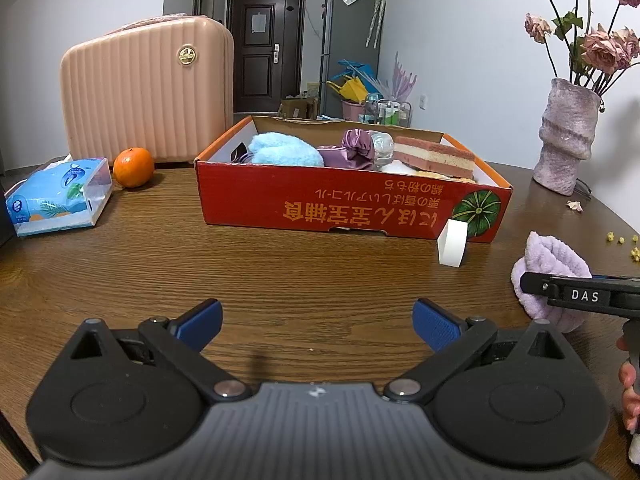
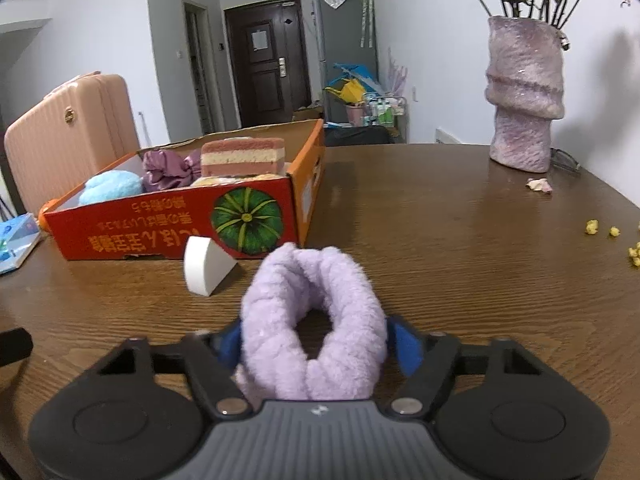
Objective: Organize soft objects
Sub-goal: 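Grasp the lilac fluffy headband with the right tool and lift it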
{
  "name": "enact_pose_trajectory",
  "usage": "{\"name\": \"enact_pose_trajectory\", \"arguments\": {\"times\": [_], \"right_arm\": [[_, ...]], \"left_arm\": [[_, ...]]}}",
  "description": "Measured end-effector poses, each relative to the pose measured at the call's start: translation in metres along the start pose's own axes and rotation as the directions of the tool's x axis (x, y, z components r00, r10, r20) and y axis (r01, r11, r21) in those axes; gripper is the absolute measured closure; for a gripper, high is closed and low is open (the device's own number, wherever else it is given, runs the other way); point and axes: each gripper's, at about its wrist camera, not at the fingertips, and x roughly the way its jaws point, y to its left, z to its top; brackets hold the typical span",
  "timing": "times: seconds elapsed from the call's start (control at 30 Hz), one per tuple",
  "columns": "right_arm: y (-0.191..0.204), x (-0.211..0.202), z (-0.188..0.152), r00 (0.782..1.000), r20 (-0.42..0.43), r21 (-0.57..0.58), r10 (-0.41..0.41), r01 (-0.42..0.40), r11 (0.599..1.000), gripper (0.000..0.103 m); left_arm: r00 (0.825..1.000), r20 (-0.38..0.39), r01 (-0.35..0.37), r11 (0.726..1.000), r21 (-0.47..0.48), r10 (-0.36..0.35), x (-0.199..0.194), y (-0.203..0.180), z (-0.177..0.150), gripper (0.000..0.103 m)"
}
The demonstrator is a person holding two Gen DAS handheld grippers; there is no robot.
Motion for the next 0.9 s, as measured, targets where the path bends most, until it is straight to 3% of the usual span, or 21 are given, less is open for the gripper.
{"name": "enact_pose_trajectory", "arguments": {"times": [0.3, 0.9], "right_arm": [[0.004, -0.004, -0.001, 1.0, 0.014, -0.017, 0.027, -0.027, 1.0, 0.068], [-0.007, -0.019, 0.005, 0.991, 0.13, 0.024, -0.029, 0.026, 0.999, 0.07]], "left_arm": [[1.0, 0.0, 0.0, 1.0, -0.001, 0.0, 0.0, 0.0, 0.0, 0.0], [1.0, -0.013, -0.005, 1.0, -0.001, 0.005, 0.004, -0.001, 0.0, 0.0]]}}
